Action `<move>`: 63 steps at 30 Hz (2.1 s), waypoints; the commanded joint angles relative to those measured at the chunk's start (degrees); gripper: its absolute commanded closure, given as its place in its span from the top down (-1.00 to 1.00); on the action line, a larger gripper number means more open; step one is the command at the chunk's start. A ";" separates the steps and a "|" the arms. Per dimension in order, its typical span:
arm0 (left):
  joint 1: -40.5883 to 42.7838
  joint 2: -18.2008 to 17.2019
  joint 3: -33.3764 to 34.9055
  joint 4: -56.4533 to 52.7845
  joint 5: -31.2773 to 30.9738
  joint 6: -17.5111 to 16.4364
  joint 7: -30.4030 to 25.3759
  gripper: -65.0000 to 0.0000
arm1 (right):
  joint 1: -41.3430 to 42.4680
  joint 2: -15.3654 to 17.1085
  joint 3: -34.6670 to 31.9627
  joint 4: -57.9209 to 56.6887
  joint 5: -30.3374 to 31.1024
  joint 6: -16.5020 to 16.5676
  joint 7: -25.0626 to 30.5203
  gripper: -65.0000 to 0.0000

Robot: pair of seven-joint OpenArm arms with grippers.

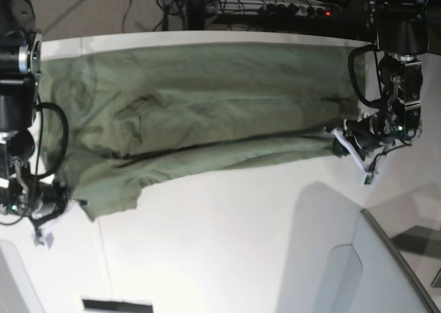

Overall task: Layout the t-shirt on the table in an organized manner, then fold the t-shirt properly
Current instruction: 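Lift the shirt edge with both grippers and fold it over toward the collar edge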

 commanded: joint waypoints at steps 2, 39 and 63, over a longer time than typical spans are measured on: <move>-1.77 -1.04 -0.36 2.44 -0.58 -0.08 -1.13 -1.00 | 2.88 0.87 0.17 2.89 0.17 0.17 1.06 -1.00; 6.49 -3.23 -0.27 11.06 0.21 -0.08 2.12 -1.00 | -13.65 0.87 0.78 18.54 0.17 -0.18 -4.13 -1.00; 9.39 0.55 0.26 9.92 16.39 -0.52 -2.89 -1.00 | -21.74 0.87 8.52 23.38 0.17 -0.18 -5.71 -1.00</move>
